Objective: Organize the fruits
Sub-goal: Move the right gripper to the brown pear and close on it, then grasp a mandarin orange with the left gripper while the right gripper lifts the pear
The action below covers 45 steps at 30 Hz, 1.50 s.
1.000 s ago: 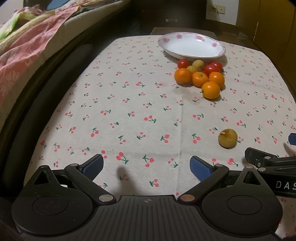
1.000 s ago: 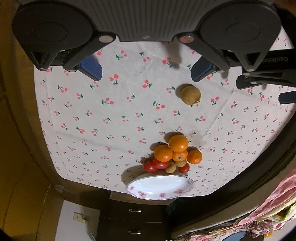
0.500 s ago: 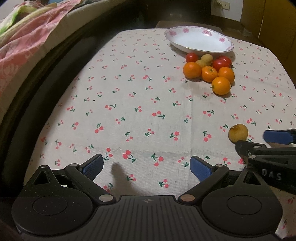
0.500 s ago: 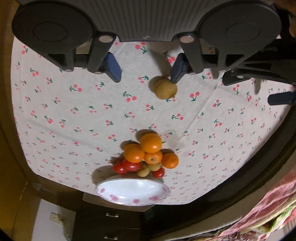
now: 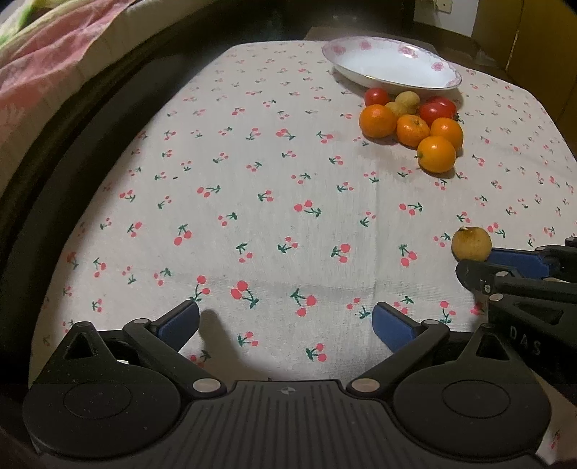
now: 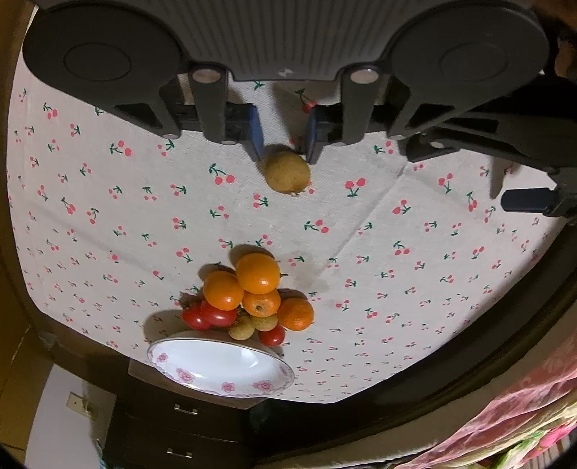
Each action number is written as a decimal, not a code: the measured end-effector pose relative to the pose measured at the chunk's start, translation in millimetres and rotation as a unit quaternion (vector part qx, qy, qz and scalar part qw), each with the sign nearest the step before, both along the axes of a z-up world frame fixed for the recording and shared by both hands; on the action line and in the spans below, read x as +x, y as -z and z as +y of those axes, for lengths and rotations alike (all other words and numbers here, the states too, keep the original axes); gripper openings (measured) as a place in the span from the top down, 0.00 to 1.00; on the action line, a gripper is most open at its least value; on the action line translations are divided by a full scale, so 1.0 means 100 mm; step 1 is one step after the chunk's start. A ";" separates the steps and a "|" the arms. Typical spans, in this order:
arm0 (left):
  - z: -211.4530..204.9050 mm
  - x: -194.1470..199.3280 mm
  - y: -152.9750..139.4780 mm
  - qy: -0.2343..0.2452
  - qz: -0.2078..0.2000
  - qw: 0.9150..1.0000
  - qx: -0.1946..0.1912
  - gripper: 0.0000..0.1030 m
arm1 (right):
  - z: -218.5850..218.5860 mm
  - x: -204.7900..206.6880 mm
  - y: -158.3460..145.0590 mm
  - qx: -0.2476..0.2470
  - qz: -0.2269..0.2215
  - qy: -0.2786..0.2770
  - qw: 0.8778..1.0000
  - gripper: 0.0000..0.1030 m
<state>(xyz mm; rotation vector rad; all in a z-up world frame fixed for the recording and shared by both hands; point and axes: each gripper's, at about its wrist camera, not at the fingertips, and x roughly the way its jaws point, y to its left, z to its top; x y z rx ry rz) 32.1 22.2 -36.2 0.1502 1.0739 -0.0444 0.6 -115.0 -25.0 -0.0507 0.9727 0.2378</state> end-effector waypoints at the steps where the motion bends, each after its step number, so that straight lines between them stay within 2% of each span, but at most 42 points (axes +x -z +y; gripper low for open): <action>1: 0.00 0.00 0.00 0.001 -0.001 1.000 0.001 0.00 | 0.00 0.00 0.00 -0.002 -0.001 -0.001 1.000 0.79; 4: 0.01 0.00 0.02 -0.002 -0.002 1.000 -0.005 0.00 | 0.00 0.00 0.00 -0.003 0.000 -0.002 1.000 0.79; 7: 0.08 0.01 0.04 -0.018 0.004 0.999 -0.030 0.00 | 0.01 -0.02 -0.01 -0.010 -0.002 -0.008 1.000 0.80; 19: 0.07 -0.05 0.05 -0.018 -0.017 0.999 -0.033 0.00 | 0.01 -0.04 -0.02 -0.017 -0.002 -0.013 1.000 0.81; 26: 0.06 -0.03 0.04 -0.010 -0.008 1.000 -0.028 0.00 | -0.03 -0.06 -0.05 -0.021 -0.008 -0.011 1.000 0.82; 28: 0.03 -0.02 0.02 -0.002 -0.010 1.000 -0.025 0.05 | -0.05 -0.07 -0.07 -0.022 -0.011 -0.007 1.000 0.82; 30: -0.01 -0.02 -0.01 0.005 -0.014 1.000 -0.021 0.08 | -0.07 -0.07 -0.08 -0.023 -0.014 -0.004 1.000 0.92; 45: -0.09 0.04 -0.01 0.007 -0.013 1.000 -0.017 0.08 | -0.08 -0.05 0.01 -0.040 -0.005 -0.015 0.999 0.92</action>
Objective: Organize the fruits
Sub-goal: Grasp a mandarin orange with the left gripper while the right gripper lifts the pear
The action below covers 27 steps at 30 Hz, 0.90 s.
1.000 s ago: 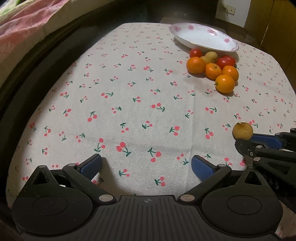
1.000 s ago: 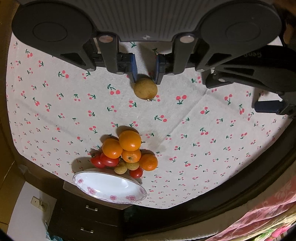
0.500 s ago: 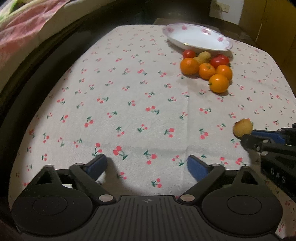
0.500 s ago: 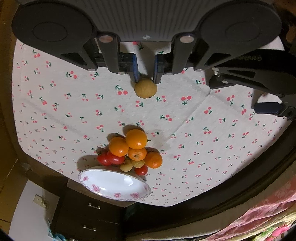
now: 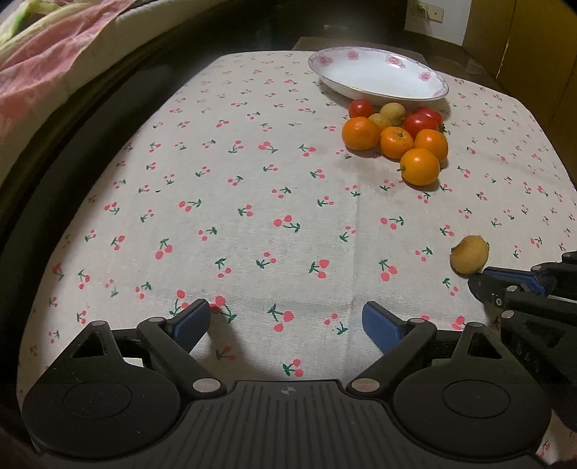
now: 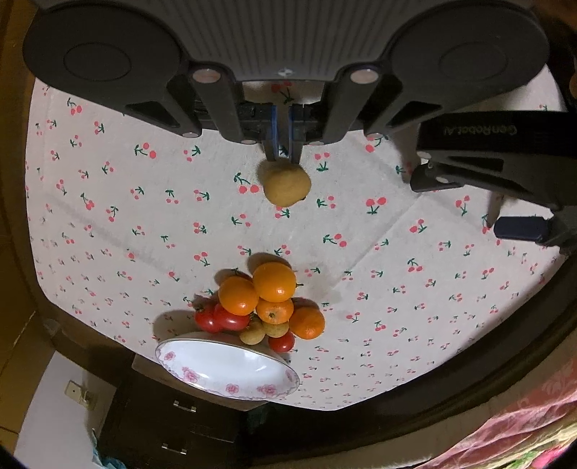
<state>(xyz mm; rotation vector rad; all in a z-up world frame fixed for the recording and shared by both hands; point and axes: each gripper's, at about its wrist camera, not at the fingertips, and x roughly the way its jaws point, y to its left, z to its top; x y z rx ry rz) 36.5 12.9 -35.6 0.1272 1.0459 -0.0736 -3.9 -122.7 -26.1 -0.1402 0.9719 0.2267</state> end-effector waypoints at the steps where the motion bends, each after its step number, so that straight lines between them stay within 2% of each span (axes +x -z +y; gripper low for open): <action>1: 0.00 0.00 -0.01 0.001 -0.001 1.000 0.001 0.08 | 0.01 -0.01 0.00 -0.002 -0.002 -0.001 1.000 0.92; 10: -0.06 0.08 -0.16 0.018 -0.023 1.000 0.008 0.10 | 0.02 -0.08 -0.01 -0.022 -0.004 -0.022 1.000 0.96; 16: -0.15 0.33 -0.28 0.033 -0.046 0.998 0.007 0.10 | -0.20 0.02 -0.14 -0.008 -0.010 0.005 1.000 0.96; 22: -0.44 0.58 -0.30 0.072 -0.057 0.996 -0.011 0.14 | -0.46 0.19 -0.24 0.004 -0.011 0.026 1.000 0.96; 27: -0.75 0.70 -0.22 0.110 -0.061 0.992 -0.010 0.15 | -0.63 0.28 -0.26 0.011 -0.008 0.040 0.999 0.96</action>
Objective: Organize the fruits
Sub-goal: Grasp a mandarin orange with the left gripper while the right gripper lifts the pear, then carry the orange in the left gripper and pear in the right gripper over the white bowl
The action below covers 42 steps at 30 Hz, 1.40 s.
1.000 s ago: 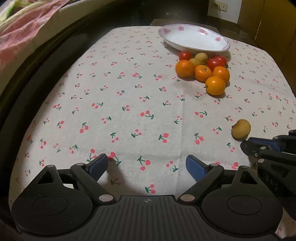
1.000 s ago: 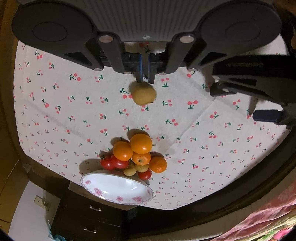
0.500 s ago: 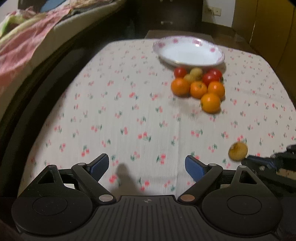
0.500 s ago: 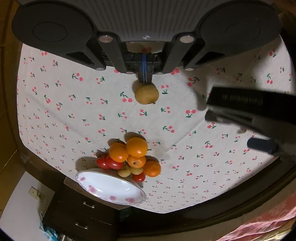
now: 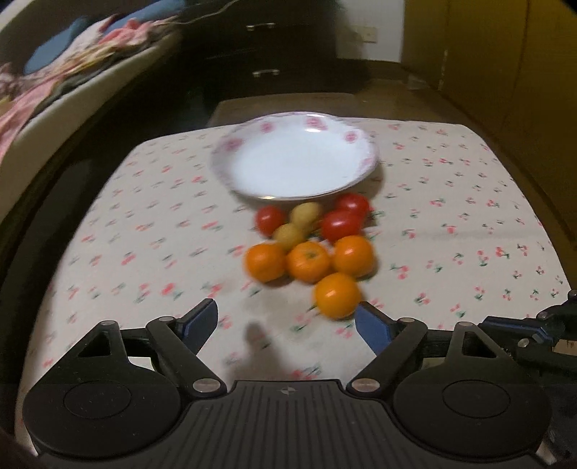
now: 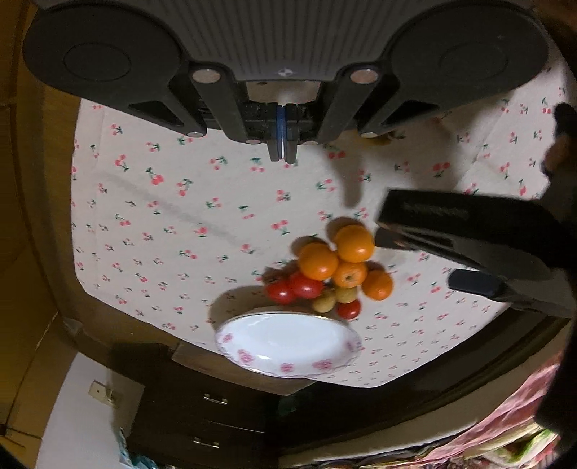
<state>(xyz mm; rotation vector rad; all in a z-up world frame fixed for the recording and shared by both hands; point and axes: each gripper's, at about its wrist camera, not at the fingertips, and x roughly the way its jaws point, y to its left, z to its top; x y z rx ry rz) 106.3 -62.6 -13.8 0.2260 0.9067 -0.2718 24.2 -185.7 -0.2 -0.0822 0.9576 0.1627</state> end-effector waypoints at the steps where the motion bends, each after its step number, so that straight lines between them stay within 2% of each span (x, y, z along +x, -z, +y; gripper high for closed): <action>1: -0.04 0.04 0.02 0.002 0.003 1.000 -0.003 0.15 | -0.04 0.01 0.01 0.002 0.002 0.004 1.000 0.96; 5: -0.13 0.16 0.09 0.002 0.007 1.000 -0.004 0.15 | -0.13 -0.01 0.05 0.036 0.009 0.005 0.999 0.96; 8: -0.19 0.20 0.16 0.009 0.016 1.000 -0.010 0.25 | -0.16 -0.03 0.03 0.065 0.008 0.003 0.998 0.95; 9: -0.20 0.21 0.18 0.011 0.021 1.000 -0.010 0.31 | -0.16 -0.04 0.00 0.070 0.003 0.001 0.998 0.95; 10: -0.20 0.23 0.21 0.012 0.027 1.000 -0.010 0.37 | -0.15 -0.05 -0.01 0.070 -0.002 -0.002 0.998 0.95; 14: -0.13 0.26 0.23 0.005 0.035 0.999 -0.022 0.44 | -0.09 -0.05 0.00 0.072 -0.001 -0.018 0.997 0.94; 16: -0.08 0.27 0.22 0.000 0.036 0.999 -0.028 0.56 | -0.07 -0.05 0.02 0.072 0.004 -0.023 0.997 0.93; 17: -0.05 0.28 0.21 -0.004 0.039 0.999 -0.033 0.59 | -0.07 -0.05 0.03 0.076 0.007 -0.026 0.997 0.92; 24: 0.06 0.23 0.19 -0.006 0.041 0.999 -0.033 0.59 | 0.01 -0.06 0.06 0.089 0.011 -0.054 0.995 0.79; 30: 0.20 0.22 0.18 -0.014 0.047 0.998 -0.039 0.59 | 0.12 -0.03 0.10 0.092 0.010 -0.077 0.993 0.71; 37: 0.23 0.20 0.18 -0.010 0.049 0.998 -0.040 0.59 | 0.12 -0.08 0.06 0.119 0.010 -0.087 0.989 0.66; 42: 0.25 0.17 0.17 -0.008 0.050 0.998 -0.041 0.59 | 0.25 -0.10 0.14 0.096 0.022 -0.108 0.989 0.64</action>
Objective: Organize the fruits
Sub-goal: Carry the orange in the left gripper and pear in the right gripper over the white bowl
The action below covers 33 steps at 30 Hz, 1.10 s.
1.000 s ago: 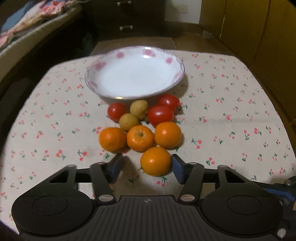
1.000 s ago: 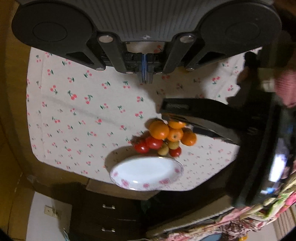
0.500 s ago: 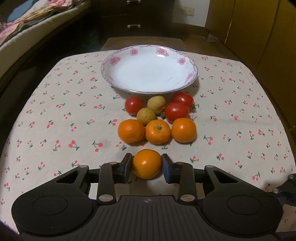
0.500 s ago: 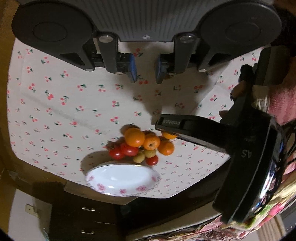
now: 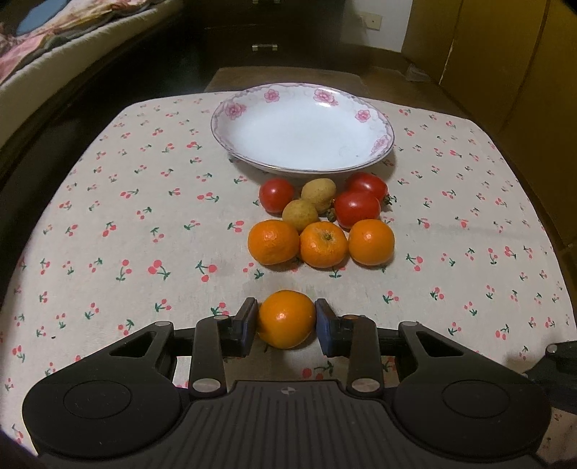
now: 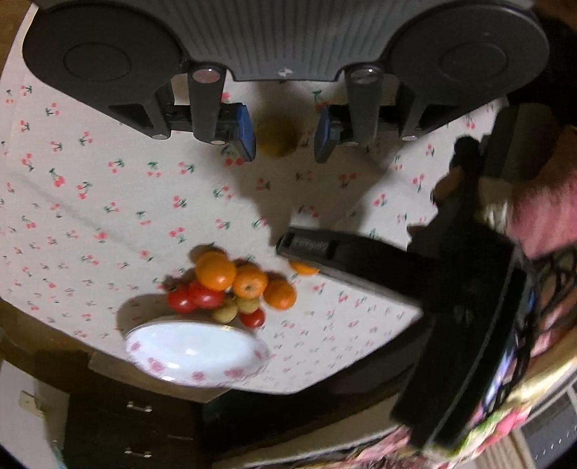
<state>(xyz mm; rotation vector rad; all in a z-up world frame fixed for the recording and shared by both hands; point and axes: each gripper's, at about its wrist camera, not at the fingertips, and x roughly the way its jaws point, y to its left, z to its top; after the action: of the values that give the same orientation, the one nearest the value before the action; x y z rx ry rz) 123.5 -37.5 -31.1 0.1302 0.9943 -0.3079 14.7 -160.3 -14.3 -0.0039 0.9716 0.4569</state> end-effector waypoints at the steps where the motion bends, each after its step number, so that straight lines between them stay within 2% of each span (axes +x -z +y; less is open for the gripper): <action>1: 0.01 0.00 0.00 0.001 0.000 1.000 0.000 0.59 | 0.00 0.00 0.01 -0.005 -0.001 0.000 1.000 0.64; 6: 0.01 -0.02 0.00 0.003 -0.001 1.000 0.002 0.59 | -0.01 0.03 0.08 -0.014 0.008 0.015 1.000 0.65; 8: 0.00 -0.02 0.00 0.005 0.000 1.000 0.002 0.59 | 0.01 0.05 0.13 -0.028 0.018 0.011 0.999 0.65; 10: 0.00 -0.02 0.01 0.005 0.000 1.000 0.002 0.59 | 0.05 0.03 0.13 -0.042 0.010 0.007 0.999 0.65; 13: 0.00 -0.02 0.01 0.005 0.000 1.000 0.002 0.59 | 0.04 0.03 0.14 -0.050 0.011 0.013 0.999 0.71; 23: 0.00 -0.02 0.01 0.004 0.000 1.000 0.001 0.59 | -0.13 0.09 0.09 -0.033 0.022 0.055 0.998 0.71; 33: -0.04 -0.05 -0.03 0.008 0.000 1.000 0.001 0.59 | -0.29 0.25 -0.01 -0.031 0.011 0.094 0.995 0.72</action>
<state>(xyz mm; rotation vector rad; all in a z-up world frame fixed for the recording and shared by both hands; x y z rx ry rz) 118.9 -41.6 -28.4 0.1404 0.9931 -0.3217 39.3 -189.6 -13.3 0.0361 0.9980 0.2533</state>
